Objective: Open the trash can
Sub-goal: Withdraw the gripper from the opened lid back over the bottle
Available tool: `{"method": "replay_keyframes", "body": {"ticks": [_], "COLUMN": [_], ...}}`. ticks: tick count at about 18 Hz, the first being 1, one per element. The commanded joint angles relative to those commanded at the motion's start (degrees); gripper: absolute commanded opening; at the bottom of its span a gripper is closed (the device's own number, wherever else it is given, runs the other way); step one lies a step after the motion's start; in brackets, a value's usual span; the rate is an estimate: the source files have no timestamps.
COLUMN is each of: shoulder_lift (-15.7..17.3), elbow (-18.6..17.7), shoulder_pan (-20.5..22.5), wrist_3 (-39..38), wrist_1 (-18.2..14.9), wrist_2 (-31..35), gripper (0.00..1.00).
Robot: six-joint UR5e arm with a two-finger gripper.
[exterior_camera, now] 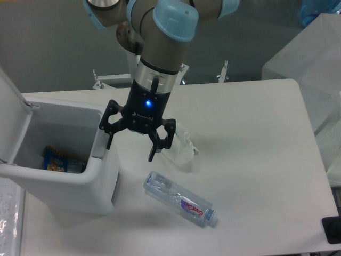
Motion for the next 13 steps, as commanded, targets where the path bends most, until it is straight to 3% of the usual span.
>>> {"method": "replay_keyframes", "body": {"ticks": [2, 7, 13], "shoulder_lift": [-0.53, -5.44, -10.81], "elbow": [1.23, 5.98, 6.68], "shoulder_pan": [1.75, 3.25, 4.66], "wrist_3": [0.70, 4.73, 19.05], "wrist_1": [0.09, 0.53, 0.62], "wrist_2": [1.76, 5.36, 13.71], "gripper": [1.00, 1.00, 1.00]}}
